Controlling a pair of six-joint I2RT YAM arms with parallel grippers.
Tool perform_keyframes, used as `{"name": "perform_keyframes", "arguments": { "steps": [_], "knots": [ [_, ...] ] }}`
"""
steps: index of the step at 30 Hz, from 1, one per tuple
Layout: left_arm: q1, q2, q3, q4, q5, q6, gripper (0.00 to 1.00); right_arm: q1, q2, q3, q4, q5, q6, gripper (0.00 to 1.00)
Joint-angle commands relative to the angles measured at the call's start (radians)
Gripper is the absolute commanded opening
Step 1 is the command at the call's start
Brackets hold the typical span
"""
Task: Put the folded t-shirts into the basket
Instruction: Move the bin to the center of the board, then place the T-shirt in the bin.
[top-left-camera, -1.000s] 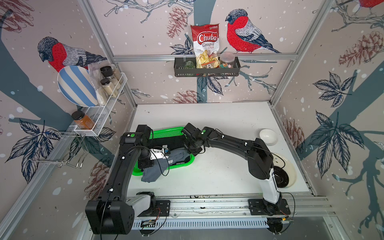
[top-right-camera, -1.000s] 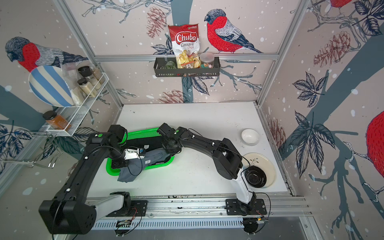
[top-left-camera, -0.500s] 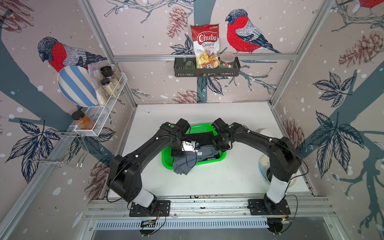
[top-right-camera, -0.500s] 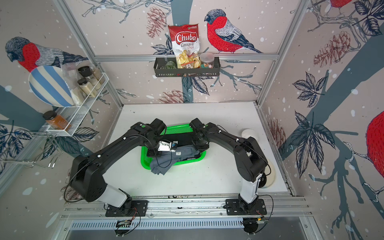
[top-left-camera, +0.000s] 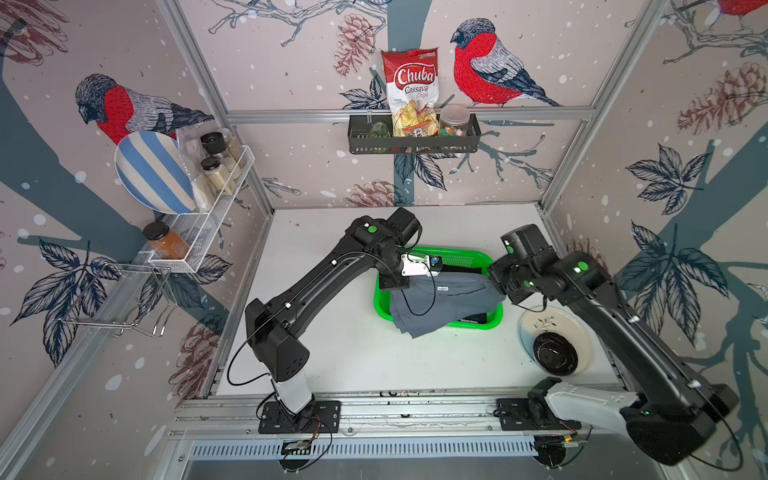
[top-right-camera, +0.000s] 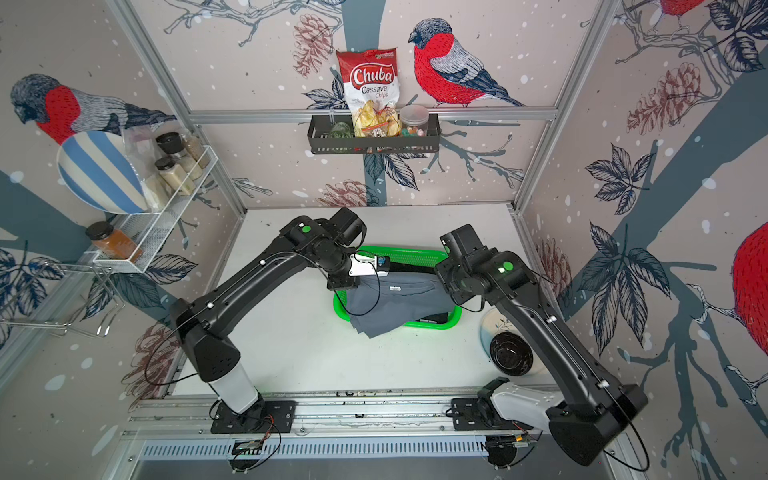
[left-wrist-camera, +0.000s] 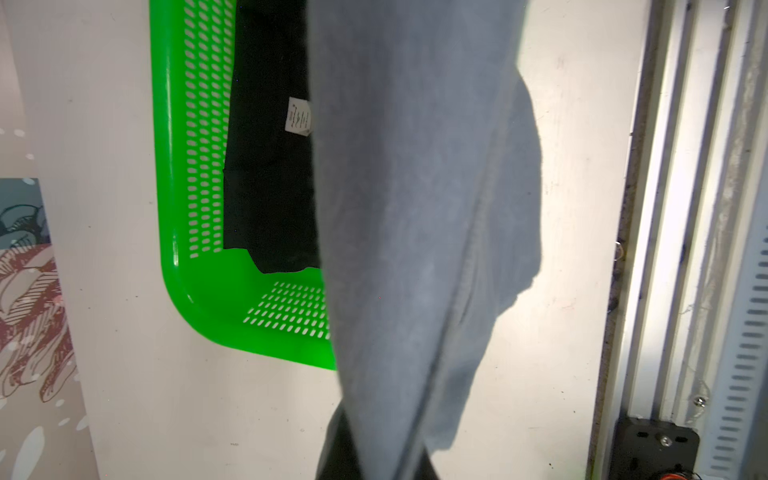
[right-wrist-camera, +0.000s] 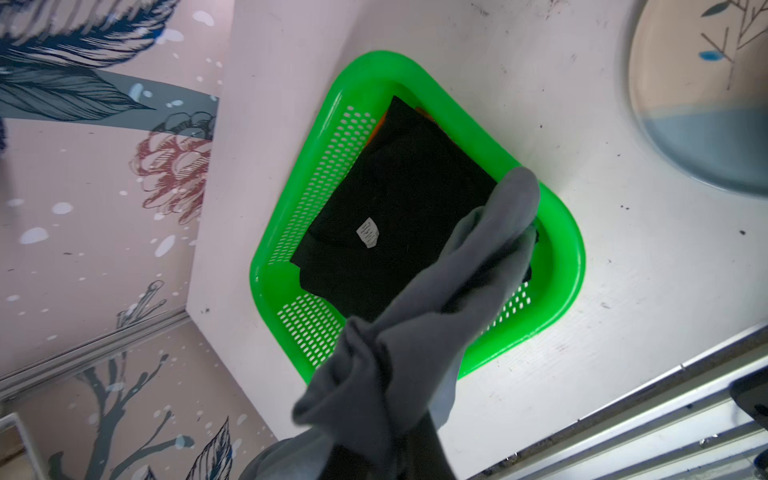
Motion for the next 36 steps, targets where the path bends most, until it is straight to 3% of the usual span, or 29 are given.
{"name": "perform_keyframes", "arguments": {
  "steps": [1, 10, 14, 18, 21, 28, 36],
  "knots": [
    [-0.025, -0.064, -0.004, -0.106, 0.002, 0.011, 0.00, 0.071, -0.078, 0.011, -0.124, 0.131, 0.121, 0.00],
    [-0.070, -0.118, 0.052, -0.234, 0.148, 0.045, 0.00, 0.371, -0.227, -0.086, -0.164, 0.229, 0.426, 0.00],
    [-0.104, -0.097, 0.018, -0.233, 0.085, 0.090, 0.00, 0.430, -0.220, -0.122, -0.172, 0.303, 0.476, 0.00],
    [-0.099, -0.038, 0.000, -0.168, -0.028, 0.120, 0.00, 0.355, -0.229, -0.193, -0.083, 0.330, 0.431, 0.00],
    [-0.057, 0.008, -0.024, -0.058, -0.097, 0.180, 0.00, 0.205, -0.235, -0.269, 0.038, 0.205, 0.349, 0.00],
    [0.001, 0.134, 0.038, 0.019, -0.145, 0.265, 0.00, -0.016, -0.074, -0.335, 0.247, -0.075, 0.206, 0.00],
    [0.046, 0.266, 0.112, 0.047, -0.143, 0.293, 0.00, -0.133, 0.078, -0.320, 0.360, -0.169, 0.176, 0.00]
  ]
}}
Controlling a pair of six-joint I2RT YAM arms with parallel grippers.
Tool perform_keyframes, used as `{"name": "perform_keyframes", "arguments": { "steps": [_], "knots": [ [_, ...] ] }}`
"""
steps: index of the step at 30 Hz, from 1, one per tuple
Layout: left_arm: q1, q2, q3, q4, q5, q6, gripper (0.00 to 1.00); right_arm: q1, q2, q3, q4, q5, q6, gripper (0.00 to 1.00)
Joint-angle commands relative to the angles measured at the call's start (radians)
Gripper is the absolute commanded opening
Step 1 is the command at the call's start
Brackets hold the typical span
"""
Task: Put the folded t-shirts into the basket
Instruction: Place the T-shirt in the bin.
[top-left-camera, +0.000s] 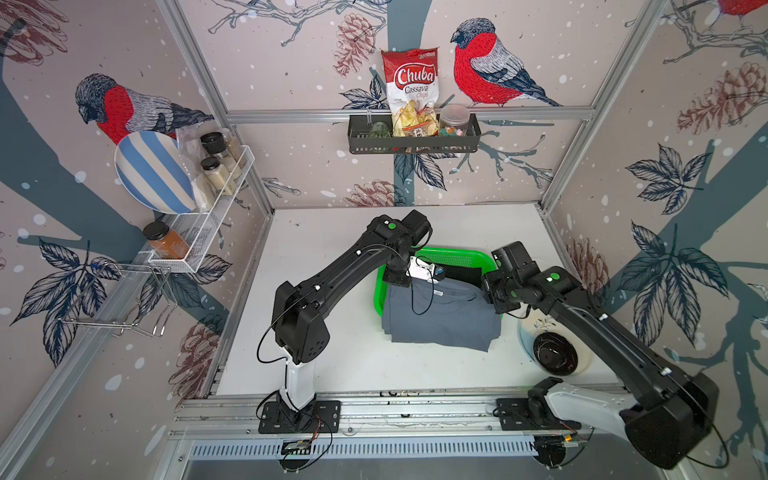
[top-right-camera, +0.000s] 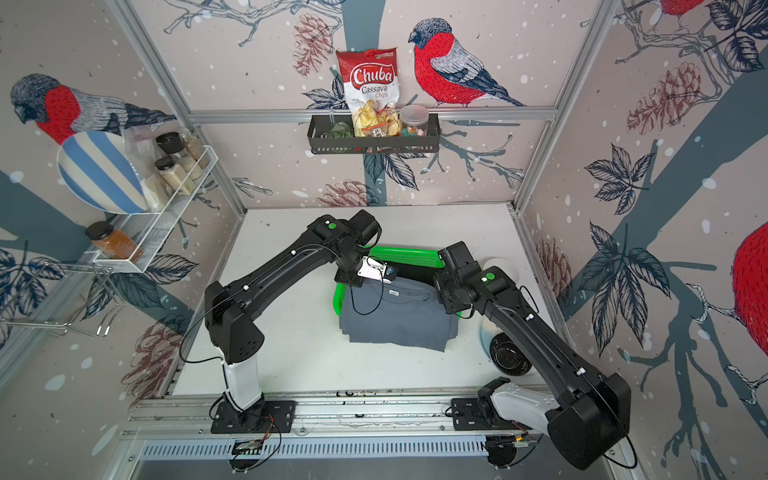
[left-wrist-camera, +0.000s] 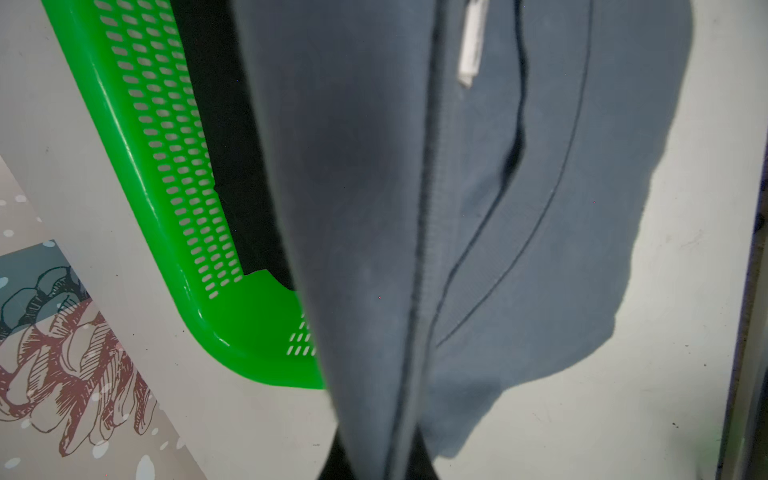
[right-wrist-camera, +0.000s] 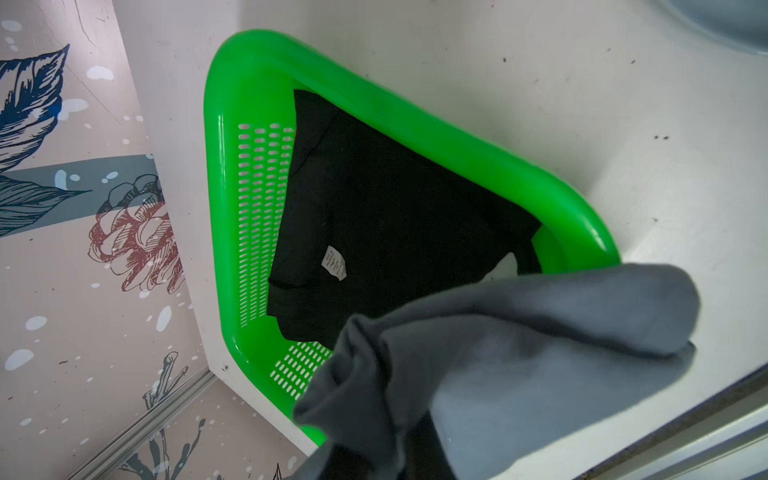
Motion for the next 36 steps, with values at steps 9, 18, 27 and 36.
{"name": "perform_keyframes", "arguments": {
  "steps": [9, 18, 27, 36],
  "knots": [
    [0.049, 0.128, 0.122, 0.047, -0.004, 0.045, 0.00, -0.121, 0.103, 0.022, 0.077, -0.060, -0.012, 0.01],
    [0.084, 0.229, 0.168, 0.098, -0.036, 0.048, 0.00, -0.177, 0.177, 0.041, 0.100, -0.056, -0.024, 0.02],
    [0.091, 0.237, 0.076, 0.156, -0.028, 0.015, 0.00, -0.180, 0.333, 0.105, 0.113, -0.078, -0.059, 0.00],
    [0.096, 0.260, 0.094, 0.210, -0.063, 0.009, 0.00, -0.182, 0.400, 0.185, 0.056, -0.057, -0.085, 0.01]
  ]
}}
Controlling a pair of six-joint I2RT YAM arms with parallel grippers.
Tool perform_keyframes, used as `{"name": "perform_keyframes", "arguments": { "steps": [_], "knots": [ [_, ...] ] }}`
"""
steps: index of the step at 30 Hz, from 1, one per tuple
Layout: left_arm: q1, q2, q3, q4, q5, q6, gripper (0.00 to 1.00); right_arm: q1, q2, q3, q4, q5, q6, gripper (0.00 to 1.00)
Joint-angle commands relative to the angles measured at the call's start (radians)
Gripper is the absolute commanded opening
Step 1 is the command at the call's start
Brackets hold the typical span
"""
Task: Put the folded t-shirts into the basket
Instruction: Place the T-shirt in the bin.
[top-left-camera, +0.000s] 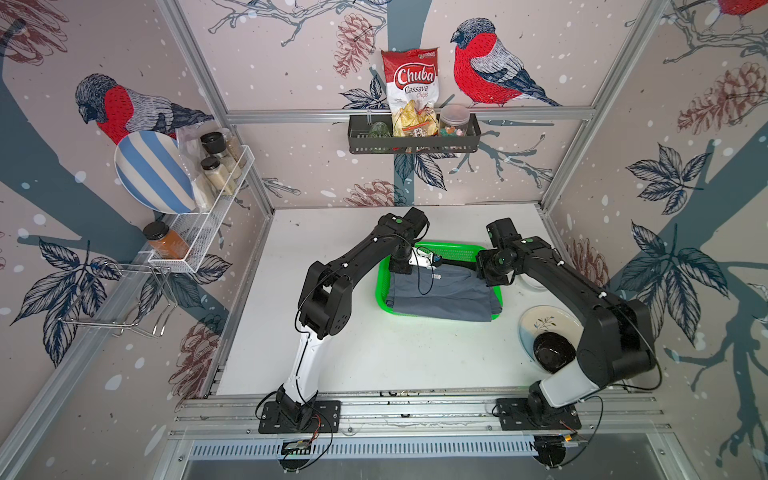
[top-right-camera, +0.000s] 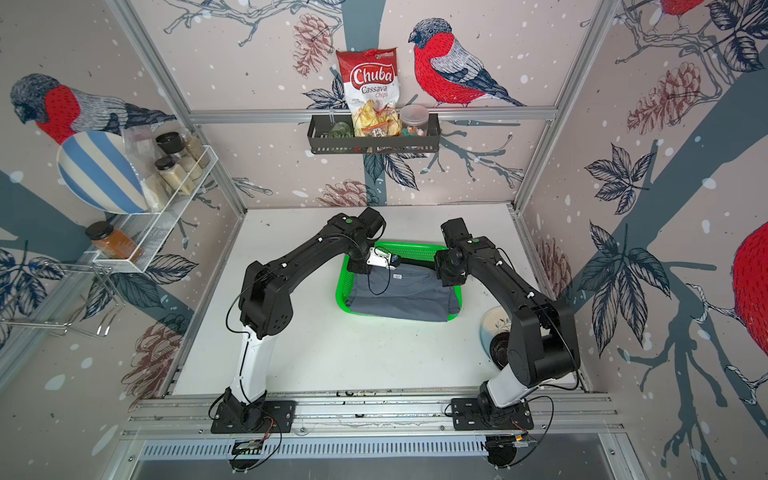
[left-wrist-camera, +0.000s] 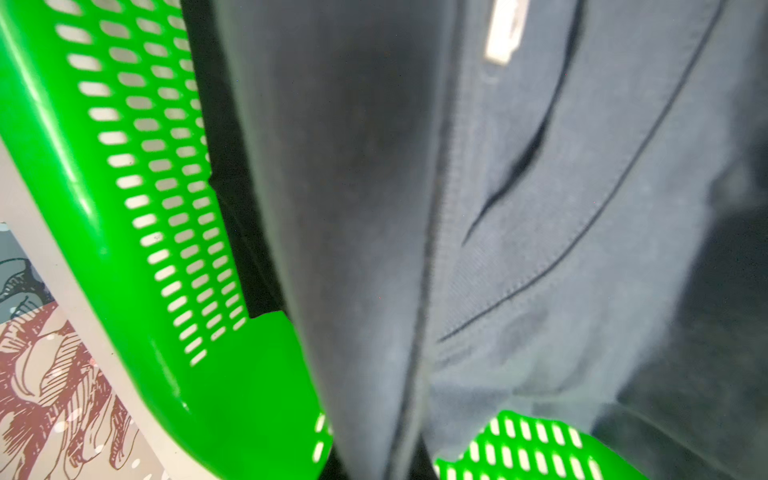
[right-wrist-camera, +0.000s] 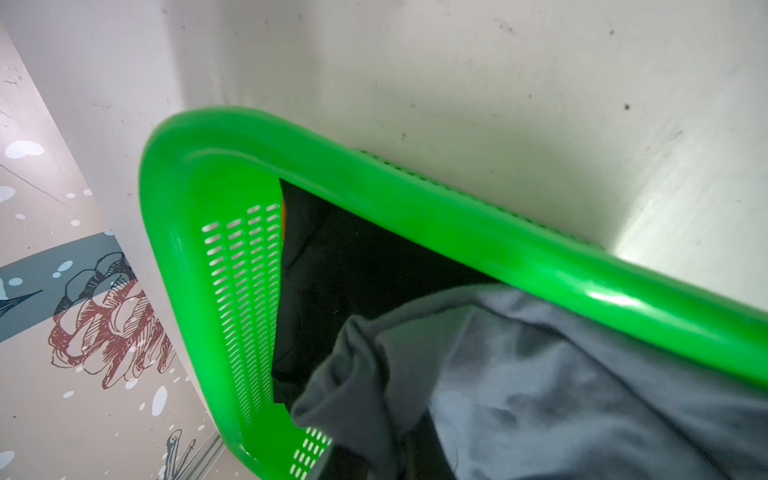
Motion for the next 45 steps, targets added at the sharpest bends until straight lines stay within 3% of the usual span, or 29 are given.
{"name": "perform_keyframes", "arguments": {
  "steps": [1, 17, 20, 22, 24, 26, 30, 32, 34, 38, 41, 45],
  "knots": [
    [0.006, 0.022, 0.018, 0.022, -0.044, -0.007, 0.00, -0.003, 0.010, 0.016, -0.049, 0.047, -0.024, 0.01],
    [0.006, 0.037, 0.034, 0.133, -0.124, -0.053, 0.00, -0.018, 0.045, 0.051, -0.028, 0.068, -0.040, 0.11],
    [0.006, 0.033, 0.036, 0.129, -0.119, -0.074, 0.11, -0.018, 0.062, 0.069, -0.024, 0.051, -0.055, 0.31],
    [0.007, 0.016, 0.035, 0.133, -0.114, -0.097, 0.19, -0.019, 0.068, 0.074, -0.009, 0.033, -0.068, 0.36],
    [0.008, -0.010, 0.032, 0.143, -0.115, -0.124, 0.39, -0.018, 0.066, 0.082, 0.006, 0.014, -0.084, 0.39],
    [0.004, -0.038, 0.036, 0.137, -0.116, -0.150, 0.66, -0.023, 0.055, 0.106, 0.000, 0.006, -0.117, 0.53],
    [-0.004, -0.114, 0.052, 0.119, -0.114, -0.240, 0.69, -0.022, -0.001, 0.140, -0.028, 0.015, -0.201, 0.89],
    [-0.005, -0.152, 0.048, 0.107, -0.108, -0.279, 0.69, -0.021, -0.041, 0.141, -0.038, 0.025, -0.234, 0.99],
    [-0.005, -0.201, 0.033, 0.107, -0.106, -0.312, 0.69, -0.020, -0.088, 0.140, -0.041, 0.039, -0.273, 1.00],
    [0.004, -0.325, -0.048, 0.142, -0.106, -0.396, 0.72, -0.013, -0.180, 0.137, -0.012, 0.083, -0.456, 1.00],
    [0.033, -0.441, -0.149, 0.190, -0.080, -0.477, 0.93, 0.038, -0.273, 0.134, 0.020, 0.179, -0.698, 1.00],
    [0.117, -0.610, -0.322, 0.284, -0.031, -0.655, 0.96, 0.229, -0.404, 0.095, 0.035, 0.507, -1.052, 1.00]
  ]
}}
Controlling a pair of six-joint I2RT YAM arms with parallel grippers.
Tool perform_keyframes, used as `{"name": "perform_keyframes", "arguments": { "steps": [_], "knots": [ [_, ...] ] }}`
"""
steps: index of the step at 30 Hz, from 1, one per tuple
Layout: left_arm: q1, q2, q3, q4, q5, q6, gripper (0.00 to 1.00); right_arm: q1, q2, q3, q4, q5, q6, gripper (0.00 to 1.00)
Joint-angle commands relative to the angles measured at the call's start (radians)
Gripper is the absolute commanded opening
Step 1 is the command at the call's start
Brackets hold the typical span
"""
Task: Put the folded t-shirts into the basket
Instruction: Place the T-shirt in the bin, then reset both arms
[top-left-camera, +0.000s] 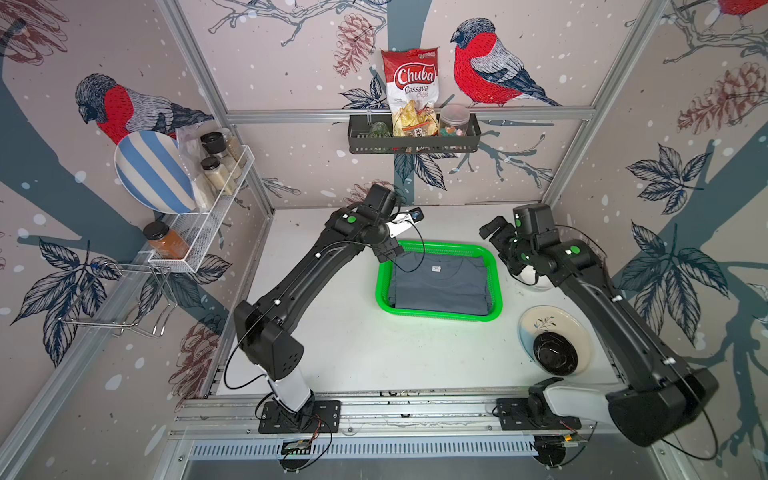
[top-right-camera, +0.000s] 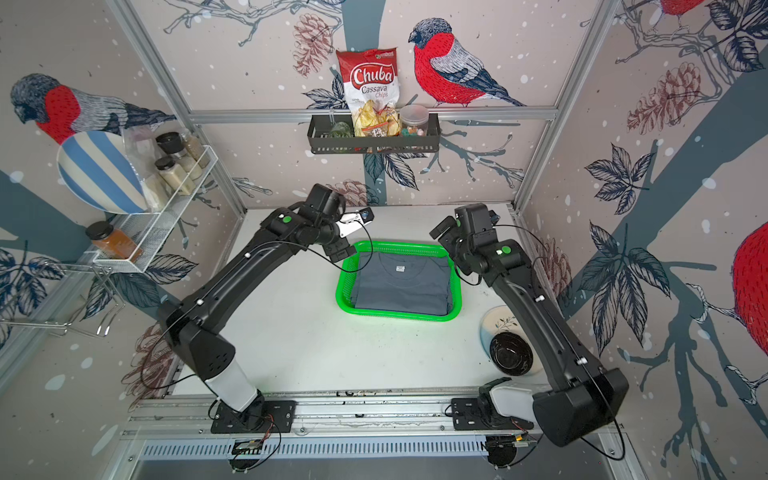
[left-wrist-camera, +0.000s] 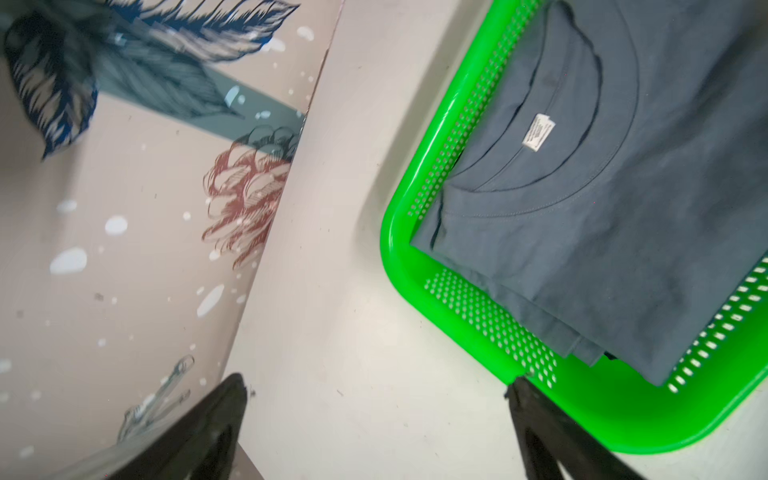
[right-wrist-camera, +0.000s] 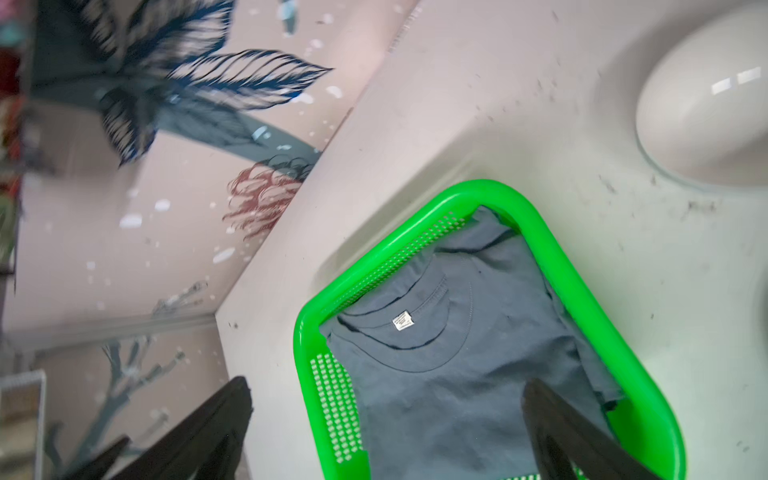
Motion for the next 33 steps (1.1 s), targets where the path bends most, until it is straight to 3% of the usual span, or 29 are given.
{"name": "perform_keyframes", "arguments": {
  "steps": [1, 5, 8, 11, 15, 20, 23, 27, 31, 33],
  "knots": [
    [0.075, -0.123, -0.131, 0.129, 0.055, -0.230, 0.96, 0.117, -0.082, -0.074, 0.060, 0.301, -0.423, 1.00],
    [0.270, -0.283, -0.367, 0.296, 0.102, -0.458, 0.96, 0.157, -0.272, -0.358, 0.286, 0.248, -0.743, 1.00],
    [0.408, -0.379, -0.532, 0.393, 0.152, -0.584, 0.96, 0.152, -0.415, -0.542, 0.491, 0.328, -0.803, 1.00],
    [0.473, -0.465, -0.706, 0.492, 0.145, -0.626, 0.96, 0.110, -0.523, -0.707, 0.650, 0.355, -0.841, 1.00],
    [0.478, -0.519, -0.918, 0.621, 0.027, -0.644, 0.96, -0.005, -0.585, -0.856, 0.727, 0.411, -0.795, 1.00],
    [0.478, -0.518, -1.258, 1.066, -0.090, -0.560, 0.96, -0.157, -0.593, -0.990, 0.788, 0.453, -0.695, 1.00],
    [0.478, -0.517, -1.396, 1.298, -0.067, -0.529, 0.96, -0.187, -0.594, -1.072, 0.884, 0.420, -0.740, 1.00],
    [0.466, -0.484, -1.460, 1.466, 0.007, -0.523, 0.96, -0.231, -0.569, -1.183, 1.086, 0.377, -0.746, 1.00],
    [0.426, -0.399, -1.492, 1.659, 0.017, -0.503, 0.96, -0.298, -0.448, -1.243, 1.277, 0.342, -0.743, 1.00],
    [0.390, -0.323, -1.482, 1.737, -0.032, -0.453, 0.97, -0.327, -0.373, -1.264, 1.379, 0.289, -0.767, 1.00]
  ]
}}
